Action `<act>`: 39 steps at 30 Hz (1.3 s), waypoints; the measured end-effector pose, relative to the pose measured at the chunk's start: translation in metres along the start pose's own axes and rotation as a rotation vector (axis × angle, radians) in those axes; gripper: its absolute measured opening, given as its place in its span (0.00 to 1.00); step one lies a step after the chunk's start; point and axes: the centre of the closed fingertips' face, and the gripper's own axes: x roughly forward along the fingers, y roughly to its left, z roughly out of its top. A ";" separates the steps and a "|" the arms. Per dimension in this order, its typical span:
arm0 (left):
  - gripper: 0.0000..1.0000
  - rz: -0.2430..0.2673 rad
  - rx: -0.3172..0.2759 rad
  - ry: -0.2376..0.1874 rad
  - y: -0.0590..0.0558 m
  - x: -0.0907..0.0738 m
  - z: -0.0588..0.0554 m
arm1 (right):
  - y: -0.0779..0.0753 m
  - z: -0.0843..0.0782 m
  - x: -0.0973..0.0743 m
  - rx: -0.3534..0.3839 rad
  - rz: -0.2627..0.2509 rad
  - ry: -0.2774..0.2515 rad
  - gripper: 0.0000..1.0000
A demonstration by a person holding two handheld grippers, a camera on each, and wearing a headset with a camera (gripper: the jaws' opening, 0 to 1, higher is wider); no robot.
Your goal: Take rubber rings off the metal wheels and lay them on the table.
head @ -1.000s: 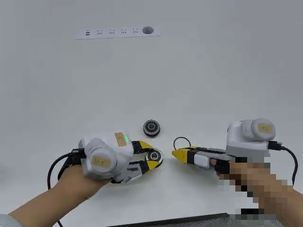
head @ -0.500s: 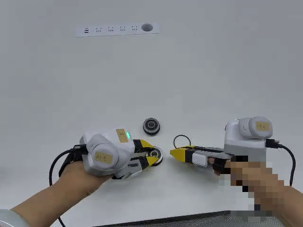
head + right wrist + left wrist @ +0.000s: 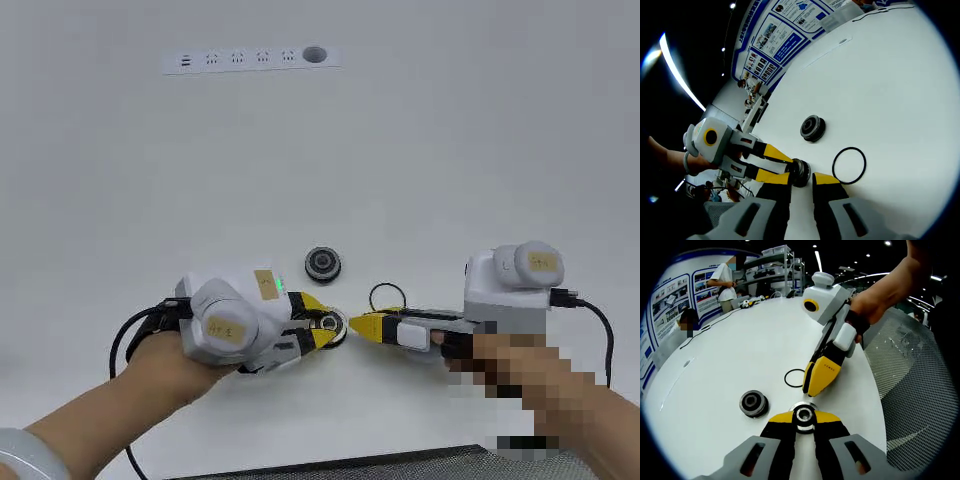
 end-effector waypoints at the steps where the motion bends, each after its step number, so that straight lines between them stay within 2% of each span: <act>1: 0.13 0.000 0.000 0.002 0.000 0.000 0.000 | 0.000 0.000 0.000 0.000 0.001 0.002 0.18; 23: 0.12 -0.006 -0.010 0.001 0.000 -0.002 0.000 | 0.001 -0.009 0.012 0.062 0.028 0.068 0.21; 39: 0.12 -0.006 -0.013 -0.004 0.002 -0.002 -0.002 | 0.004 -0.009 0.016 0.111 0.060 0.077 0.21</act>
